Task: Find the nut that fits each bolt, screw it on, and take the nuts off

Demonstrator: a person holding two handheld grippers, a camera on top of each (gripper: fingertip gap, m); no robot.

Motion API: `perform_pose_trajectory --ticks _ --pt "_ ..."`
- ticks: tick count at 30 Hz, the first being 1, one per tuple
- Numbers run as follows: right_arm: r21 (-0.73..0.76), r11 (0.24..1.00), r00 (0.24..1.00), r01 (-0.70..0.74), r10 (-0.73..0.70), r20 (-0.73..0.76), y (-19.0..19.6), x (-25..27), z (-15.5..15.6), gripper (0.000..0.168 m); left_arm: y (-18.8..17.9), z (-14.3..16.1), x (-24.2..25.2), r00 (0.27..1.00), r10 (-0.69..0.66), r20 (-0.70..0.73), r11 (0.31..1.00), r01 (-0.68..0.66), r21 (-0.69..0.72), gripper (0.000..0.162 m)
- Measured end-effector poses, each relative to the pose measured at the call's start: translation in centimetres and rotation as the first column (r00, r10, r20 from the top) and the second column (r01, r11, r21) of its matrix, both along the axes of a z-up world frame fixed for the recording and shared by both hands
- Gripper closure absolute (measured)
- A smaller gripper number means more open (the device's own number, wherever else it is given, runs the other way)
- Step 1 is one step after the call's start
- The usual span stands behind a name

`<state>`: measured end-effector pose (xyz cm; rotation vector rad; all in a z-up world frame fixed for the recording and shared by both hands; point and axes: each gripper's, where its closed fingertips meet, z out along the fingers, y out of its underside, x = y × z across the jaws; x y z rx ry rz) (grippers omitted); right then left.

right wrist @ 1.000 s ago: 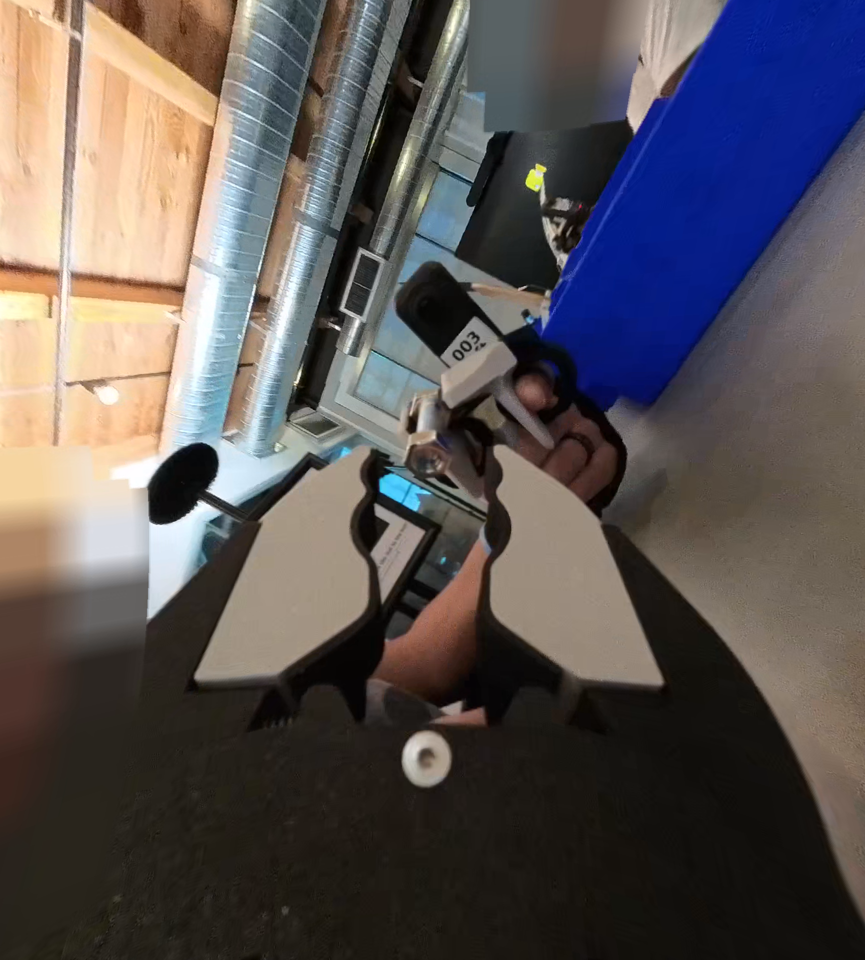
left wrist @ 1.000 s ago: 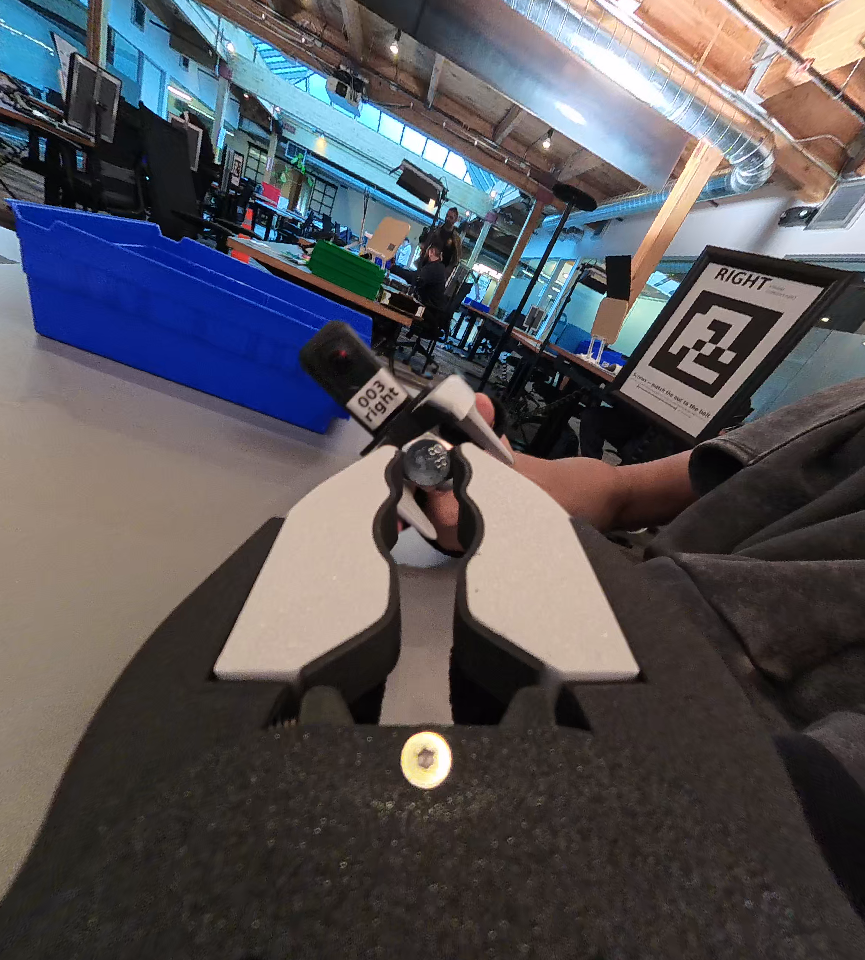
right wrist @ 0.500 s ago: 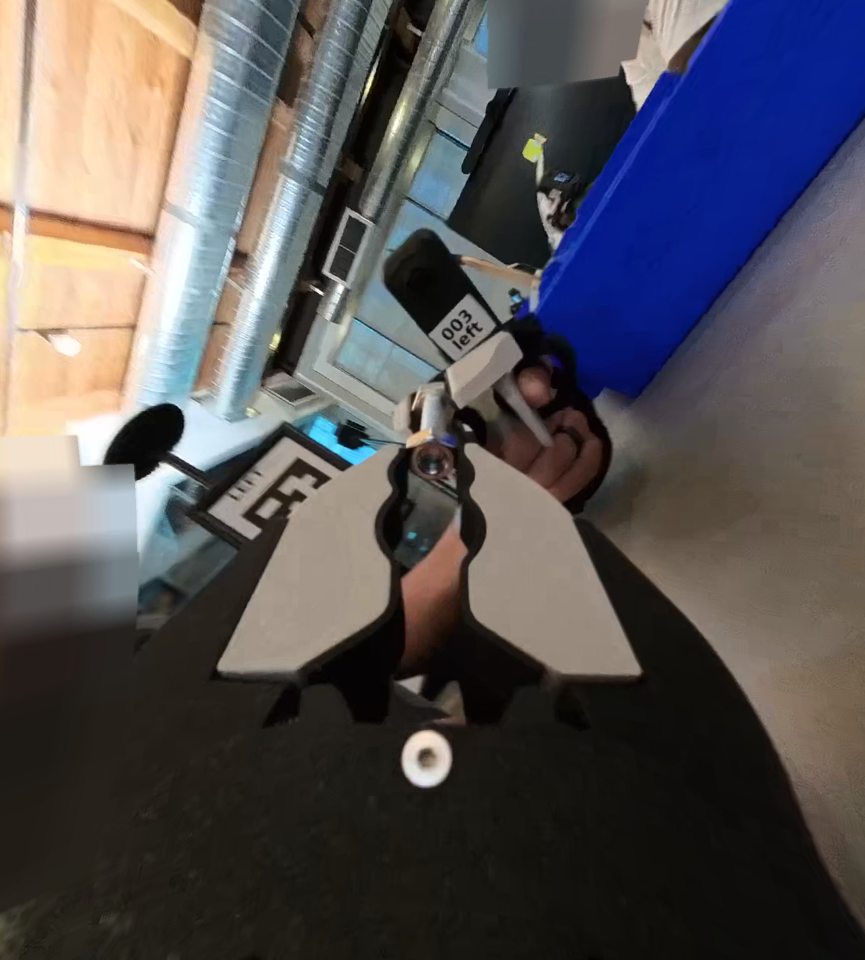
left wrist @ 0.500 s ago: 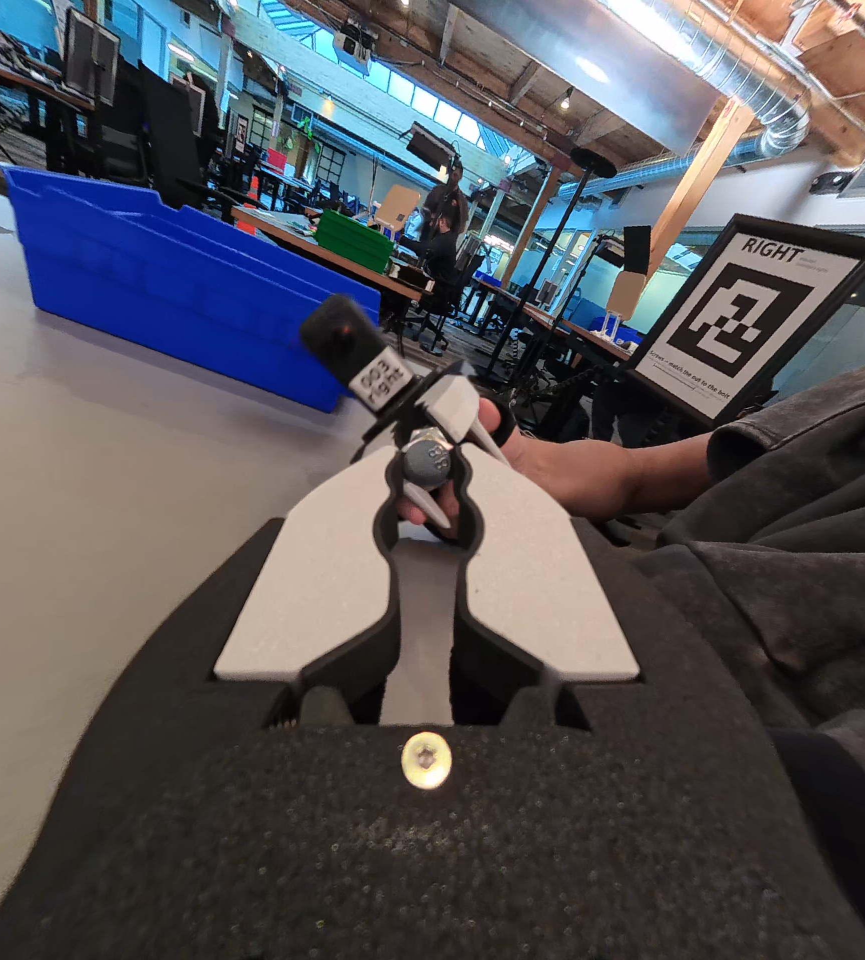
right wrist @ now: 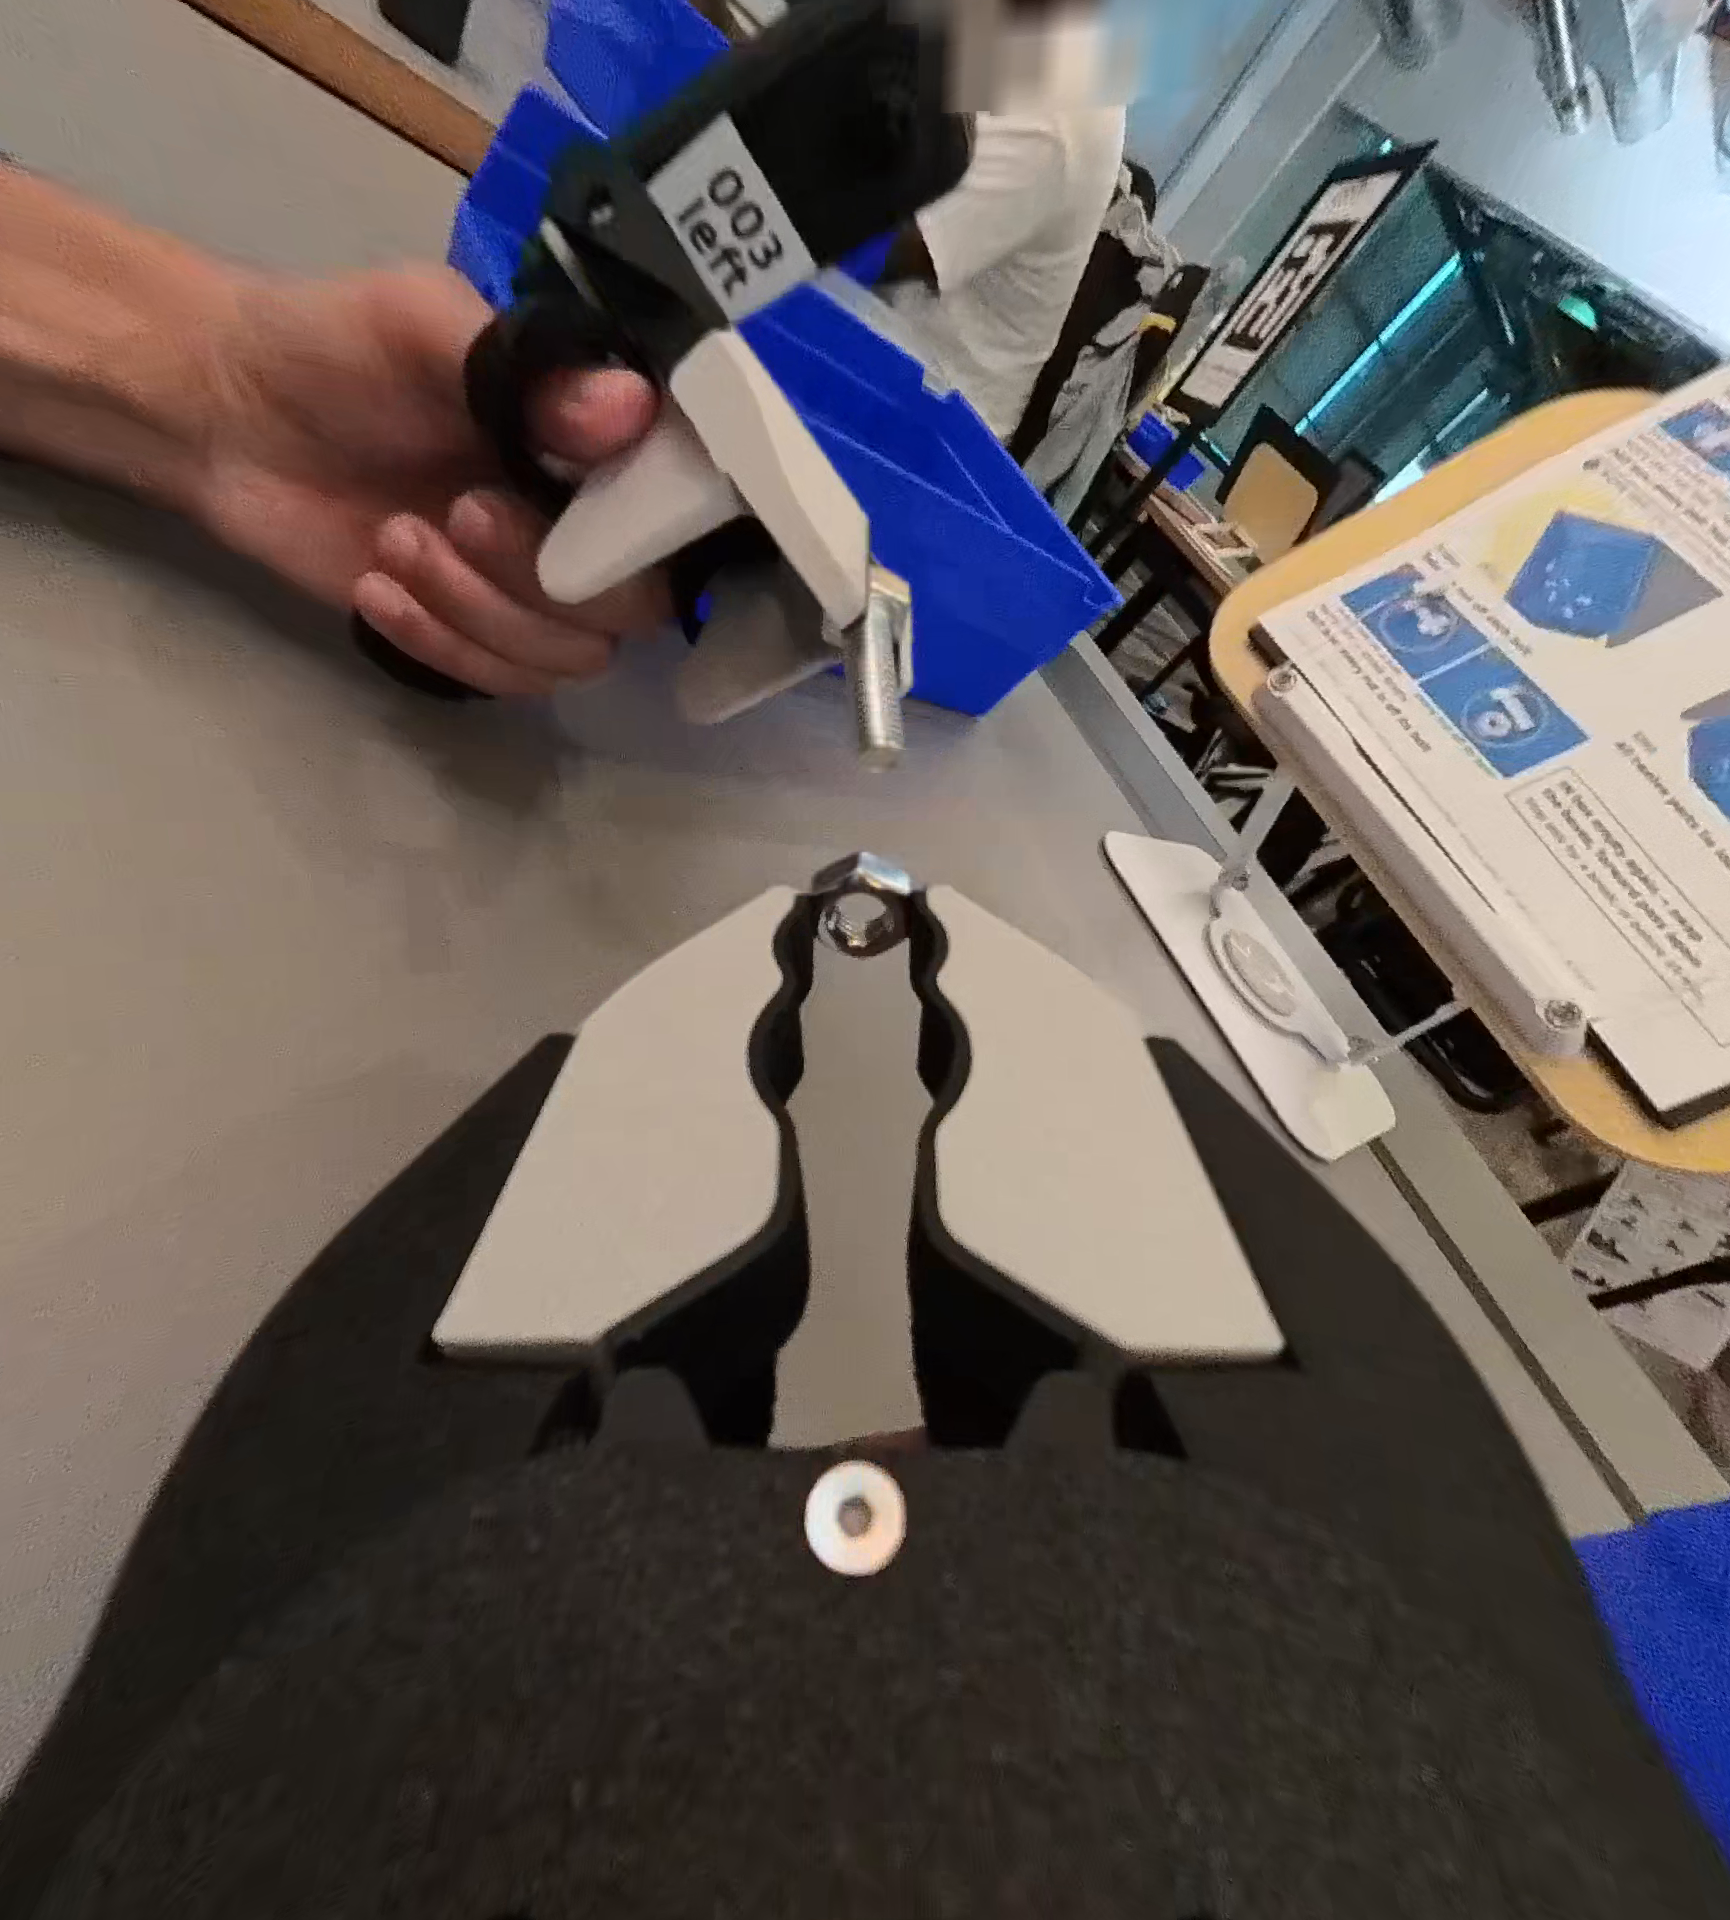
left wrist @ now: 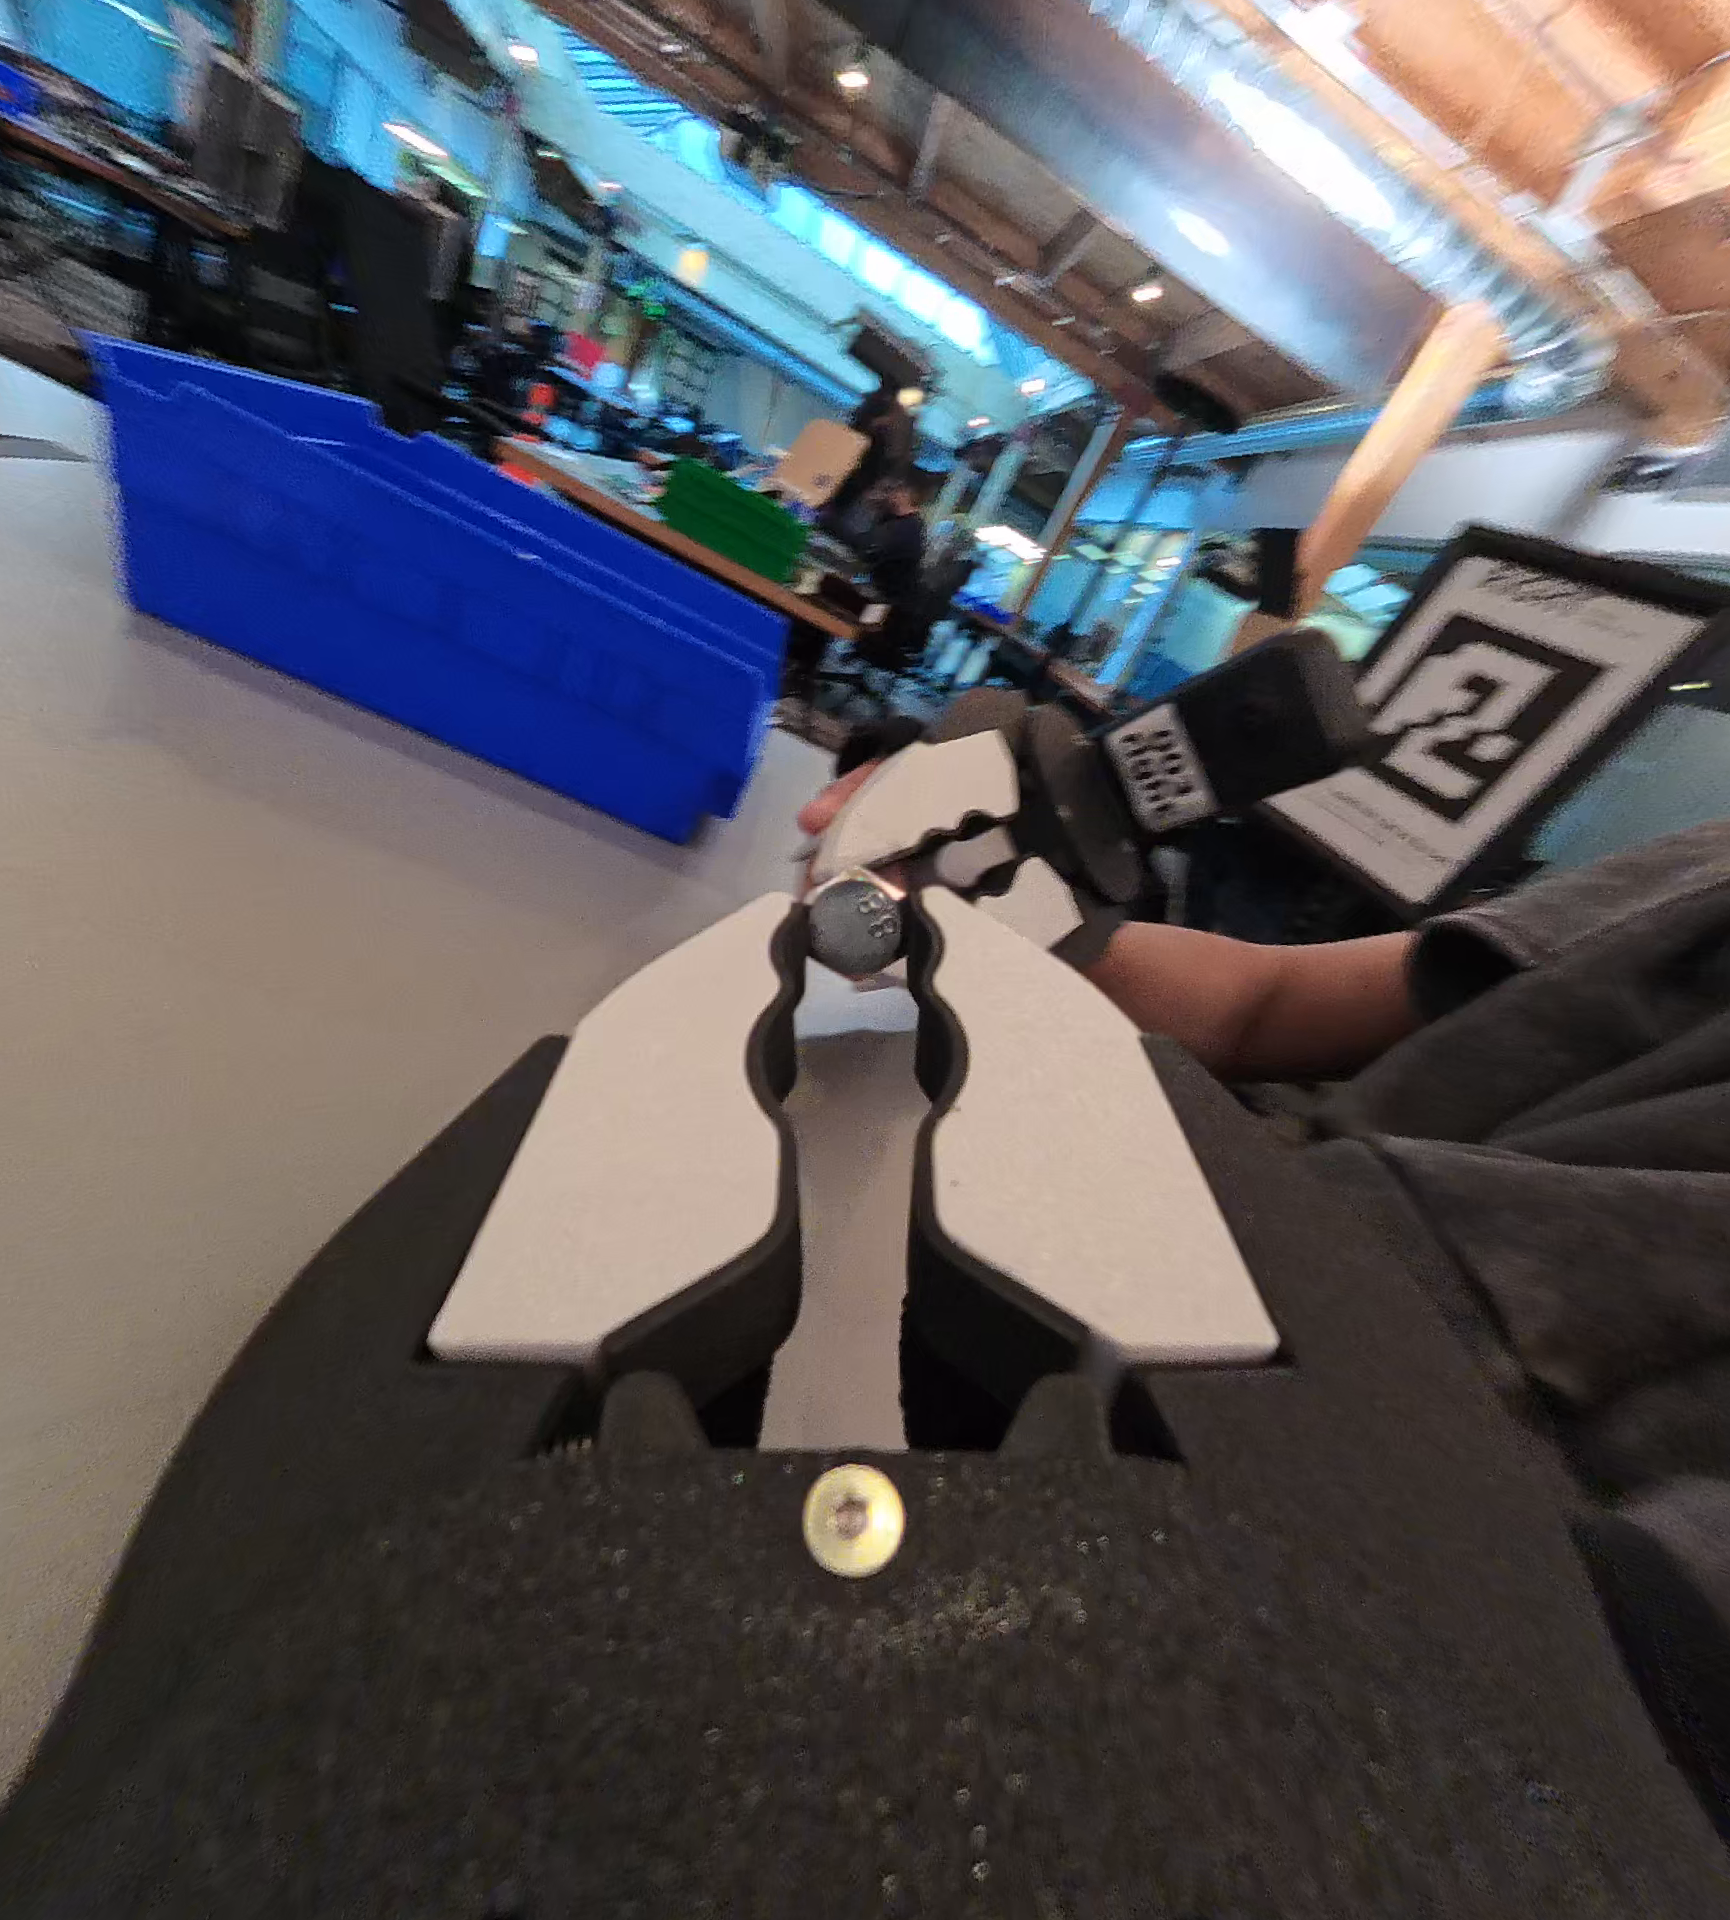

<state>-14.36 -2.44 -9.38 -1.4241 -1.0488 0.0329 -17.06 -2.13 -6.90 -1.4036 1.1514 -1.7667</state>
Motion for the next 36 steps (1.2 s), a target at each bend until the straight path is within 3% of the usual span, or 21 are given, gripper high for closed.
perform_pose_trajectory --ticks 4,8,12,14,16,18,20,22,25,31,34,36 --pt "-0.114 0.988 0.992 0.100 -0.108 -0.068 1.5 1.4 -1.1 0.150 3.6 -3.0 0.7 0.934 0.313 -0.172 0.942 -0.283 0.178 0.144" --pt "-0.191 0.974 0.978 0.122 -0.151 -0.146 1.7 1.9 -0.3 0.150 3.7 -3.0 0.9 0.905 0.394 -0.163 0.900 -0.343 0.269 0.145" --pt "-0.150 0.973 0.936 0.177 -0.213 -0.281 0.9 5.9 7.3 0.150 3.5 -3.6 1.2 0.900 0.392 -0.193 0.901 -0.332 0.281 0.145" --pt "-0.111 0.942 0.897 0.317 -0.336 -0.286 0.9 11.5 11.6 0.150 3.4 -3.7 1.3 0.905 0.376 -0.200 0.908 -0.318 0.272 0.144" --pt "-0.238 0.870 0.842 0.431 -0.483 -0.241 1.5 18.3 12.5 0.150 3.5 -3.8 1.3 0.904 0.374 -0.208 0.912 -0.316 0.263 0.144" --pt "-0.443 0.732 0.772 0.517 -0.622 -0.127 2.9 25.2 9.5 0.151 3.4 -3.9 1.4 0.905 0.368 -0.213 0.914 -0.310 0.261 0.144" --pt "-0.623 0.539 0.721 0.566 -0.690 0.058 4.4 30.6 4.1 0.150 3.4 -4.0 1.5 0.904 0.364 -0.225 0.916 -0.304 0.262 0.144" --pt "-0.679 0.359 0.654 0.640 -0.719 0.236 5.6 35.2 -0.7 0.150 3.3 -4.1 1.6 0.903 0.362 -0.230 0.916 -0.299 0.268 0.144" --pt "-0.674 0.148 0.564 0.724 -0.689 0.455 6.4 39.4 -5.7 0.150 3.3 -4.2 1.6 0.901 0.363 -0.236 0.916 -0.298 0.270 0.144" --pt "-0.678 -0.059 0.499 0.733 -0.630 0.595 7.0 41.2 -9.5 0.149 3.2 -4.1 1.5 0.910 0.346 -0.228 0.924 -0.289 0.250 0.144" --pt "-0.675 -0.052 0.499 0.736 -0.634 0.592 7.5 41.4 -9.3 0.150 3.0 -4.0 1.5 0.915 0.332 -0.227 0.930 -0.278 0.241 0.144" --pt "-0.676 -0.056 0.497 0.735 -0.634 0.592 7.4 41.6 -9.1 0.139 2.8 -4.0 1.6 0.921 0.317 -0.226 0.935 -0.263 0.240 0.144"
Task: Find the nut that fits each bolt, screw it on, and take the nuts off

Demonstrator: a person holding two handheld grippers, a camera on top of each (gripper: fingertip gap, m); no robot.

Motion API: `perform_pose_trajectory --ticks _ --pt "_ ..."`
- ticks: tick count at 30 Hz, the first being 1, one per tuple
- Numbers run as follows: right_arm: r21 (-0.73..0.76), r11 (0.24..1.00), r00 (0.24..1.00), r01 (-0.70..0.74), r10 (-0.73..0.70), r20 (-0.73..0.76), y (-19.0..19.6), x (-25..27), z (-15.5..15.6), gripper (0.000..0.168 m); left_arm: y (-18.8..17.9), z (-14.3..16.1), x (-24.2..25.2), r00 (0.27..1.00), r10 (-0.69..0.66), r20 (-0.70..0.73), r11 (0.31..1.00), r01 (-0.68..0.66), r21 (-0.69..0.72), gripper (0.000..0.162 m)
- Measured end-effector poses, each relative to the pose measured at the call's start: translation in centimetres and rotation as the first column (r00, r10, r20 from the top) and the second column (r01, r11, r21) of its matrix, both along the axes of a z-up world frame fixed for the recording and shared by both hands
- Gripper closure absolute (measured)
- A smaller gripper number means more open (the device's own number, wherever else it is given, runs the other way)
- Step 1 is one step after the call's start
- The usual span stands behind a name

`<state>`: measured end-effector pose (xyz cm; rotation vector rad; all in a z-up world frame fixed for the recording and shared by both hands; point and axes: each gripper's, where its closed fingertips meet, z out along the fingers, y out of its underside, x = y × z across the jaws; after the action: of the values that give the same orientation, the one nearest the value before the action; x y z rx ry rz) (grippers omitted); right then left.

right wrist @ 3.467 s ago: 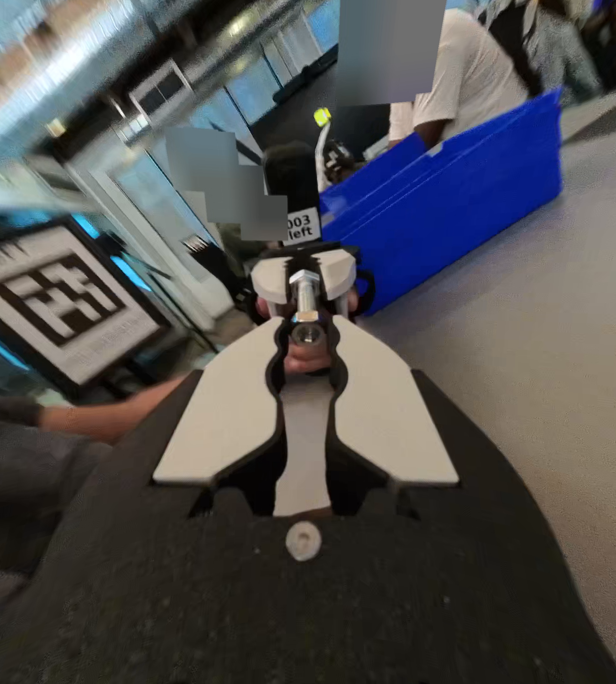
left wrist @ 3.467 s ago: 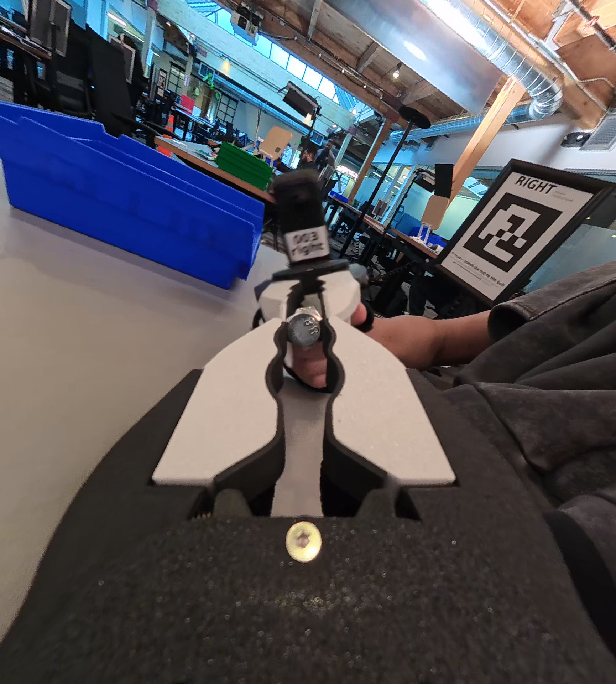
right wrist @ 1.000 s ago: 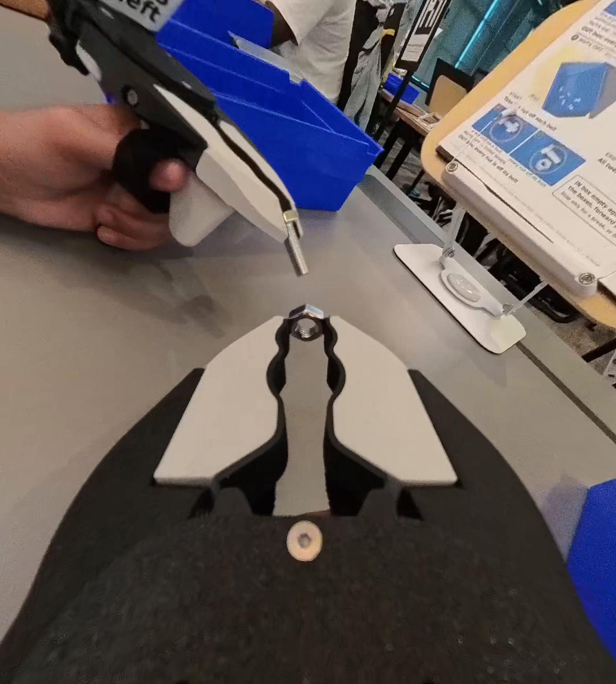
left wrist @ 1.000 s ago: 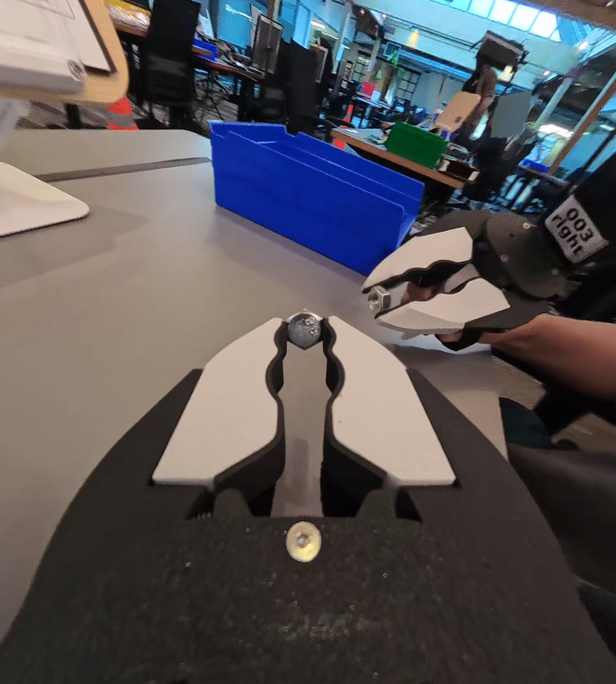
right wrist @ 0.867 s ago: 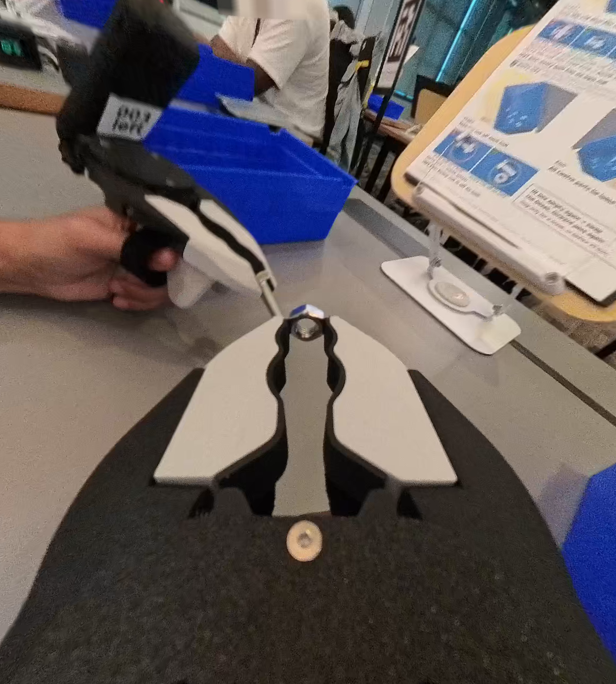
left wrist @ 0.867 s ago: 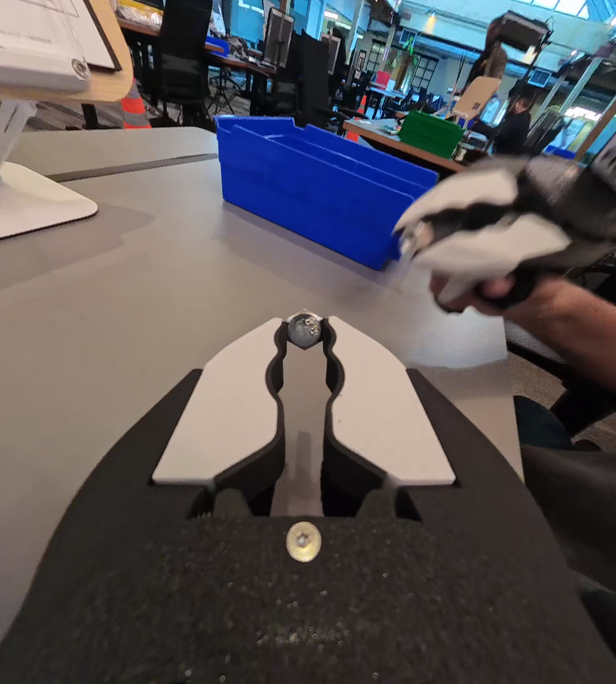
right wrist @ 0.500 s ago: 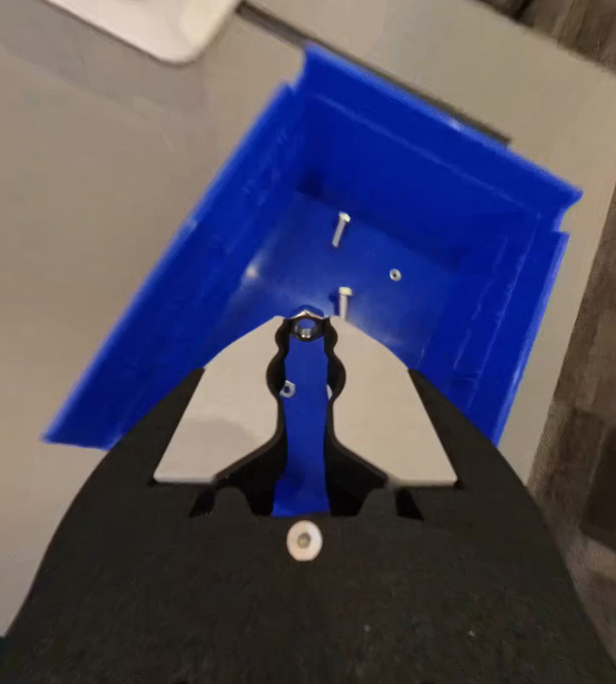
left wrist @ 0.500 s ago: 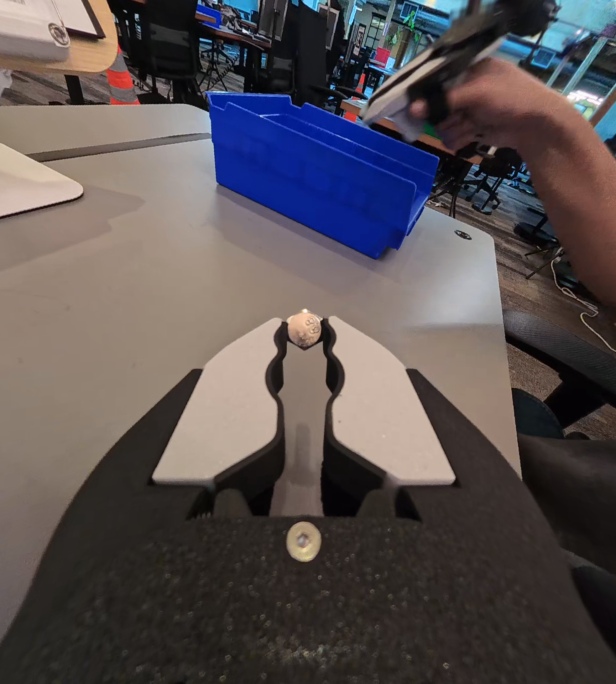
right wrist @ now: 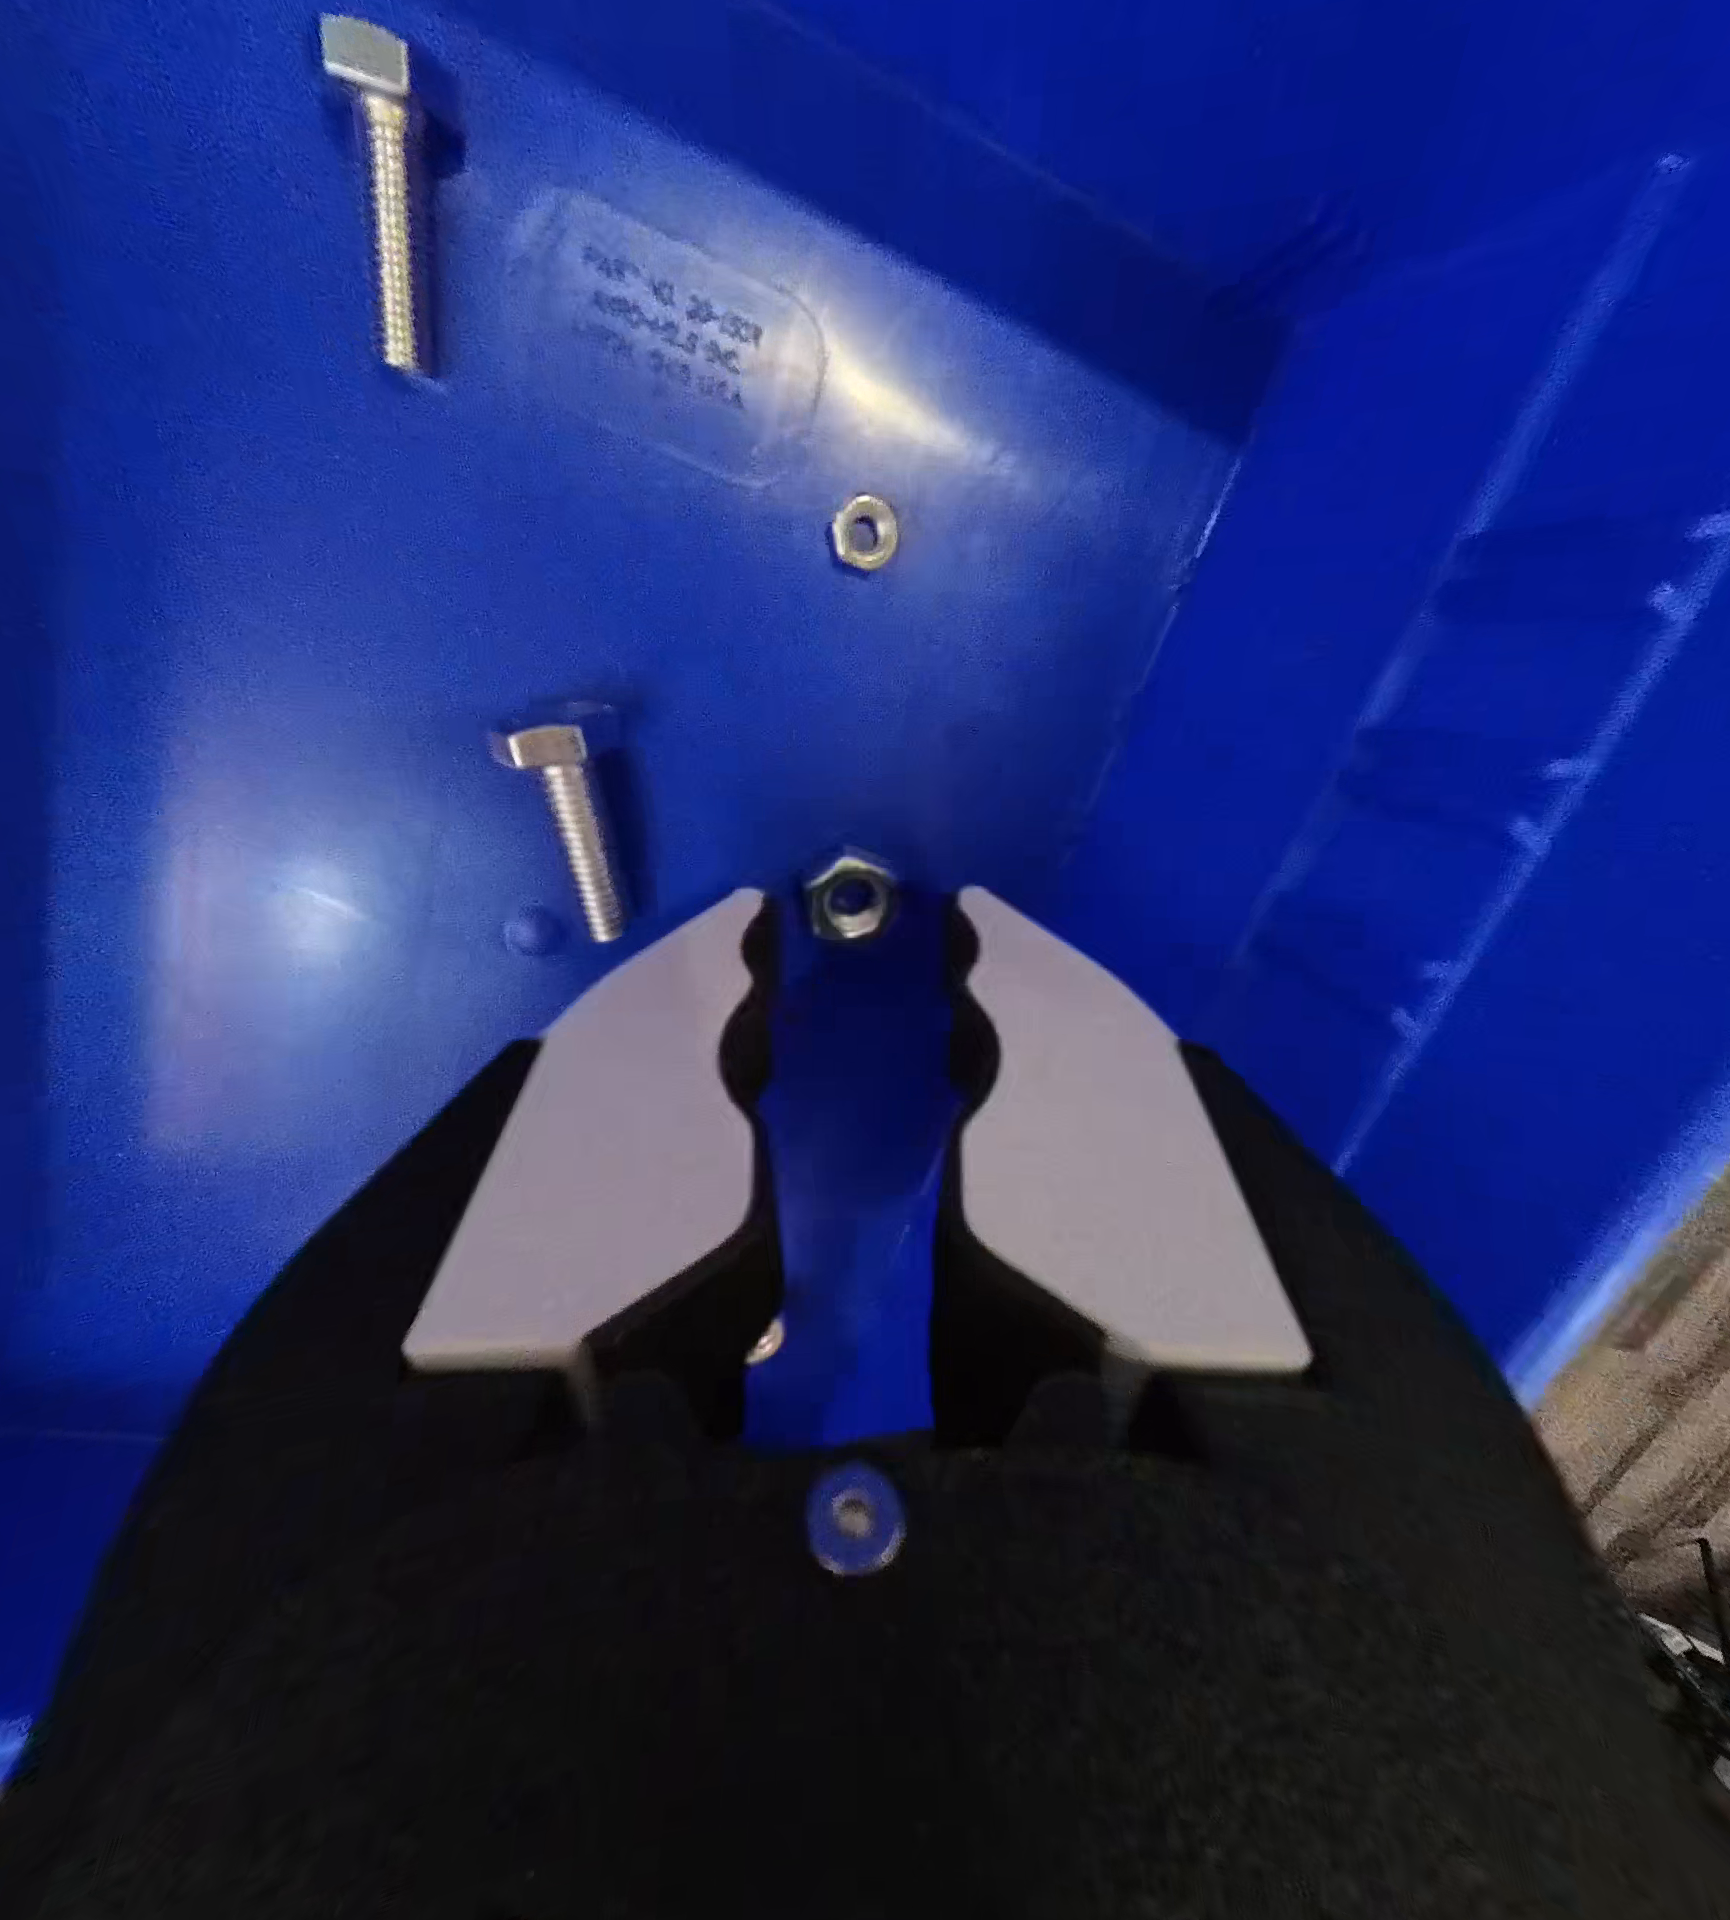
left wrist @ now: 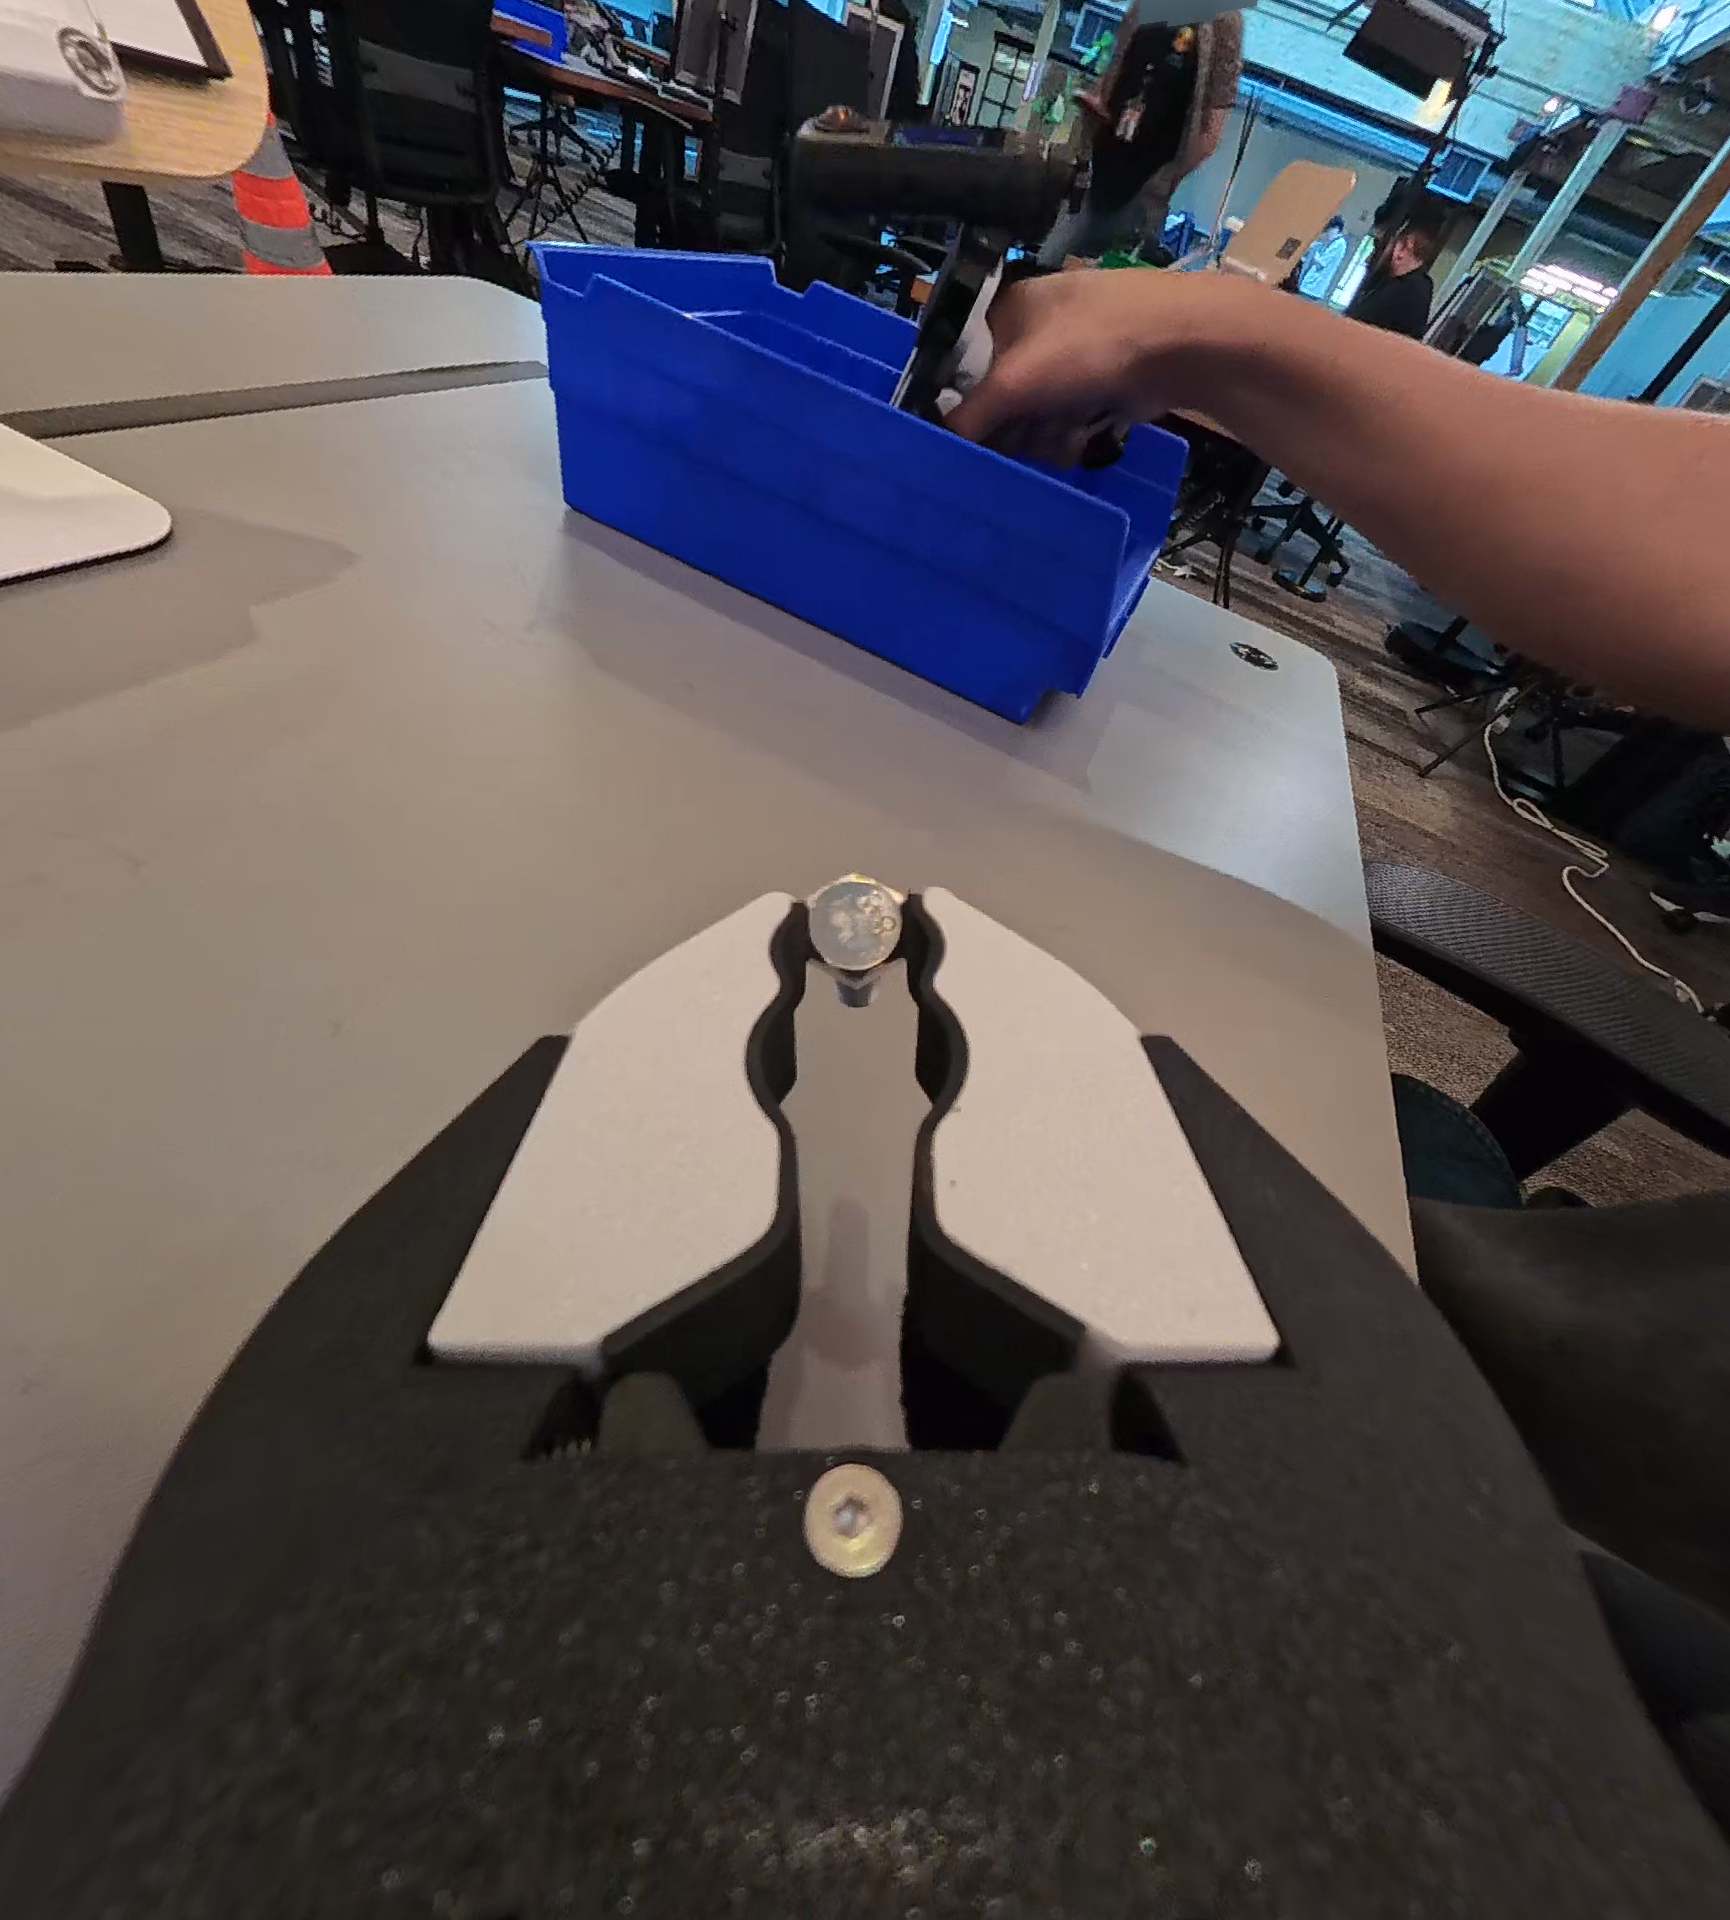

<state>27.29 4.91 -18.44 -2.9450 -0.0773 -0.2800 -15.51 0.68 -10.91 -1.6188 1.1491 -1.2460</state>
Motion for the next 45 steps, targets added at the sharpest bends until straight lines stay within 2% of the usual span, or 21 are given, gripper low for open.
perform_pose_trajectory --ticks 2,4,5,7,8,10,12,13,14,16,19,21,26,30,33,36,37,39,41,43,45 --pt "0.093 0.996 1.000 -0.012 0.010 0.015 0.5 -0.3 2.1 0.129 -0.1 0.0 0.0 1.000 -0.009 0.003 1.000 0.009 -0.002 0.144" --pt "0.298 0.953 0.998 -0.056 0.064 -0.017 1.4 -3.1 6.0 0.131 -0.3 0.2 0.0 1.000 -0.024 0.014 1.000 0.024 -0.012 0.144" --pt "0.415 0.905 0.993 -0.095 0.115 -0.026 1.7 -5.4 8.3 0.131 -0.3 0.2 -0.1 0.999 -0.030 0.020 0.999 0.031 -0.022 0.144" --pt "0.657 0.732 0.941 -0.180 0.323 -0.102 1.0 -13.3 13.0 0.133 -0.6 0.5 -0.1 0.997 -0.059 0.047 0.997 0.061 -0.053 0.144" --pt "0.762 0.625 0.859 -0.172 0.473 -0.195 -0.2 -18.7 15.0 0.137 -0.9 0.7 -0.1 0.995 -0.075 0.066 0.994 0.080 -0.071 0.144" --pt "0.872 0.478 0.568 -0.108 0.750 -0.341 -4.4 -28.7 17.4 0.141 -1.5 1.2 -0.2 0.987 -0.116 0.108 0.987 0.127 -0.100 0.144" --pt "0.896 0.444 0.302 -0.034 0.859 -0.414 -7.6 -35.7 16.5 0.144 -2.6 1.8 -0.3 0.972 -0.177 0.158 0.972 0.197 -0.127 0.144" --pt "0.887 0.463 0.215 -0.006 0.866 -0.451 -8.3 -38.4 15.0 0.145 -3.1 2.3 -0.3 0.960 -0.209 0.187 0.961 0.237 -0.140 0.144" --pt "0.861 0.507 0.183 -0.024 0.849 -0.495 -8.2 -40.5 12.7 0.143 -3.5 2.7 -0.4 0.947 -0.235 0.218 0.951 0.270 -0.148 0.144" --pt "0.807 0.578 0.189 -0.122 0.811 -0.553 -7.8 -43.1 8.8 0.131 -4.1 3.4 -0.6 0.927 -0.271 0.259 0.935 0.317 -0.158 0.144" --pt "0.817 0.567 0.132 -0.102 0.822 -0.554 -8.1 -44.2 9.1 0.136 -4.1 3.6 -1.1 0.922 -0.277 0.269 0.932 0.326 -0.160 0.145" --pt "0.817 0.567 0.163 -0.109 0.821 -0.548 -7.9 -44.1 9.0 0.137 -4.1 3.9 -1.2 0.912 -0.289 0.292 0.922 0.347 -0.172 0.144" --pt "0.811 0.560 0.135 -0.169 0.829 -0.543 -8.9 -44.7 8.4 0.158 -4.3 3.3 -0.6 0.920 -0.293 0.262 0.922 0.344 -0.179 0.144" --pt "0.804 0.553 0.188 -0.219 0.832 -0.521 -9.6 -44.0 8.0 0.158 -4.9 2.8 -0.2 0.923 -0.301 0.241 0.928 0.341 -0.148 0.144" --pt "0.817 0.541 0.260 -0.198 0.833 -0.488 -9.8 -40.2 10.6 0.159 -4.2 2.8 -0.2 0.938 -0.254 0.234 0.949 0.288 -0.124 0.132" --pt "0.867 0.493 0.370 -0.065 0.819 -0.438 -9.6 -33.1 16.8 0.159 -3.3 2.9 -0.4 0.941 -0.224 0.252 0.950 0.269 -0.161 0.131" --pt "0.885 0.465 0.450 -0.010 0.793 -0.411 -9.2 -29.7 19.0 0.159 -3.1 2.9 -0.5 0.942 -0.218 0.254 0.948 0.267 -0.176 0.130" --pt "0.899 0.438 0.686 0.019 0.649 -0.330 -8.3 -22.0 20.7 0.159 -2.9 2.7 -0.4 0.945 -0.214 0.250 0.942 0.267 -0.203 0.129" --pt "0.841 0.541 0.861 -0.027 0.440 -0.255 -7.5 -15.0 18.5 0.158 -3.0 2.3 -0.2 0.948 -0.217 0.234 0.940 0.268 -0.212 0.129" --pt "0.680 0.730 0.890 -0.060 0.348 -0.295 -6.9 -11.6 14.0 0.159 -3.3 1.9 0.1 0.951 -0.228 0.209 0.938 0.272 -0.213 0.129" --pt "0.475 0.867 0.893 -0.148 0.324 -0.313 -6.5 -10.5 9.1 0.158 -3.4 1.7 0.3 0.952 -0.237 0.195 0.934 0.279 -0.225 0.129"
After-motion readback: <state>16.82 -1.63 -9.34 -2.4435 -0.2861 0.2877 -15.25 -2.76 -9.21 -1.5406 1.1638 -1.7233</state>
